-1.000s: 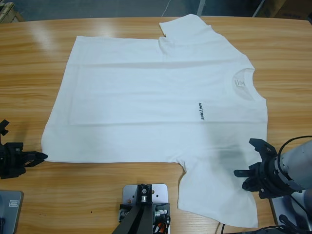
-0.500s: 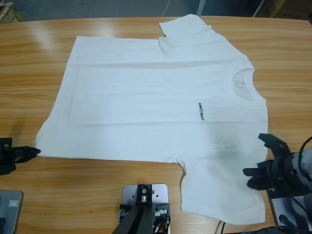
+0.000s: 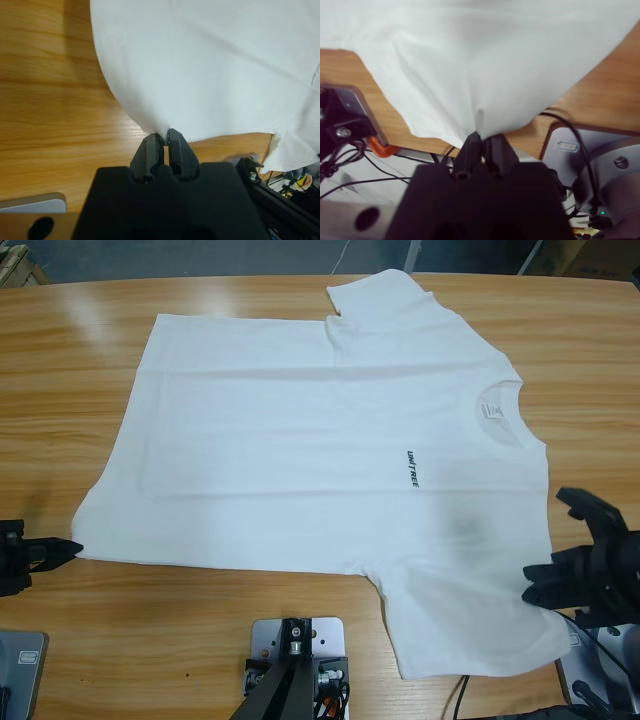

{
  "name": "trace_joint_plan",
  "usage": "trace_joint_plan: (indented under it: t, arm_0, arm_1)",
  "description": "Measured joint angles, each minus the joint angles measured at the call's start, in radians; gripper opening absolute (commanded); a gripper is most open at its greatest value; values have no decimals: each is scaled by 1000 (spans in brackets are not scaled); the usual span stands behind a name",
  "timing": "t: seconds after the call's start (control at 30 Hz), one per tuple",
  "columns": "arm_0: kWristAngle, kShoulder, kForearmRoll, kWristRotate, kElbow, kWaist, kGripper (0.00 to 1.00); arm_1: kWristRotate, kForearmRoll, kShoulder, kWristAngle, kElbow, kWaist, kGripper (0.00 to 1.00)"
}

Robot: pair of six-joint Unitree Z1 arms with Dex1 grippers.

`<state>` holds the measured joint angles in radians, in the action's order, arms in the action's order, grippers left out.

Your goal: Fold clothes

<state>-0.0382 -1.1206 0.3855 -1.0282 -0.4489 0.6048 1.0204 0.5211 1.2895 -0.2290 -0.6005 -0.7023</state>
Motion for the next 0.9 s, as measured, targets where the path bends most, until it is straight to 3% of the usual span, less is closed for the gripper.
trace_joint_plan:
  t: [0.9]
  arm_0:
    - [0, 0, 0, 22, -7, -45, 0]
  arm_1:
    - [-189, 98, -47, 0, -79, 258, 0]
